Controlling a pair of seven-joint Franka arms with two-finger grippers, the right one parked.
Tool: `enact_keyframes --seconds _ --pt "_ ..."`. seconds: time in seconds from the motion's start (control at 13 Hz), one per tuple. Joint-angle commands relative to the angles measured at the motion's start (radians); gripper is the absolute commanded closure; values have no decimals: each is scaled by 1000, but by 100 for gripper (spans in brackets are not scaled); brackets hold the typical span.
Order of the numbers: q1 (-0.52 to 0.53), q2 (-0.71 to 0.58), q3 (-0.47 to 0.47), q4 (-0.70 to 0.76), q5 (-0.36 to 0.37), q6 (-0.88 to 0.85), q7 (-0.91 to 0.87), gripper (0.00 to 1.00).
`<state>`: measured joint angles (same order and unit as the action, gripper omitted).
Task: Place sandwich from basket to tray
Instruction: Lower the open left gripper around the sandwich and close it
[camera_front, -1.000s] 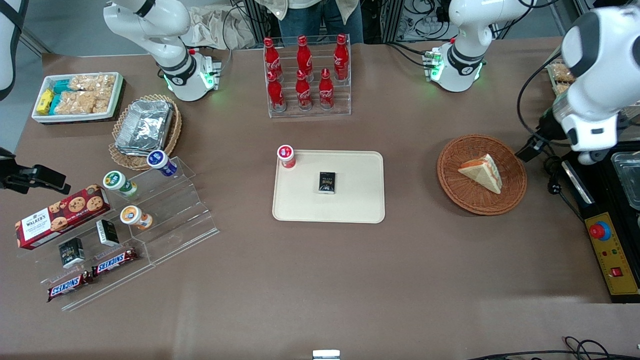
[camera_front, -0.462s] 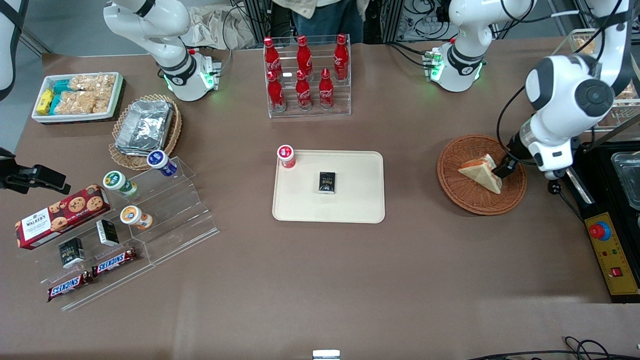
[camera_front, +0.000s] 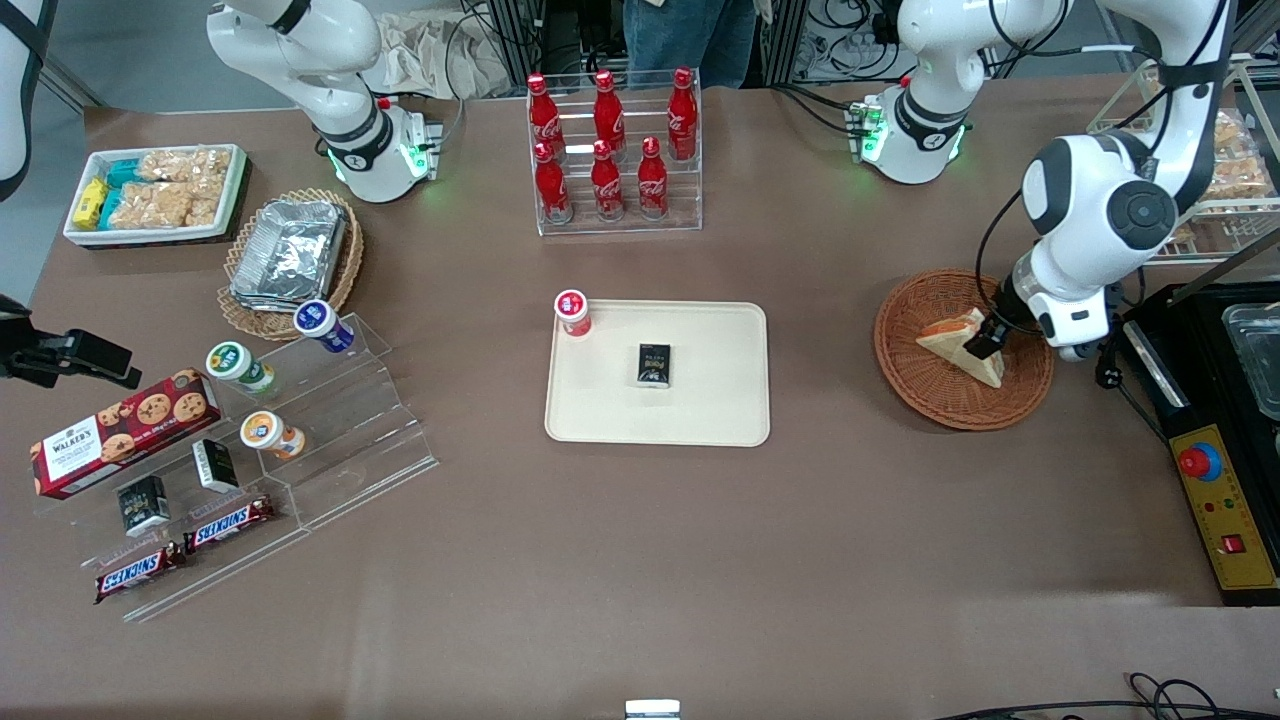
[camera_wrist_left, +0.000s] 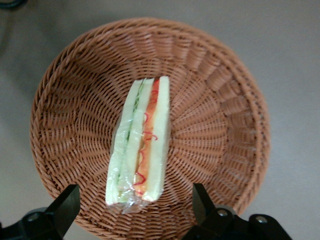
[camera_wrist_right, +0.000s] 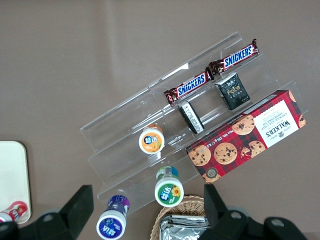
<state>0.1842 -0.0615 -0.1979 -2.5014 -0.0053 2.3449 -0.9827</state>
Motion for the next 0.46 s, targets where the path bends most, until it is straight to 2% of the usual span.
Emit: enact_keyframes --seconds 0.0,0.38 --pt "-5 18 -2 -34 -9 36 -17 0" --pt "-15 68 -3 -34 8 91 -14 0"
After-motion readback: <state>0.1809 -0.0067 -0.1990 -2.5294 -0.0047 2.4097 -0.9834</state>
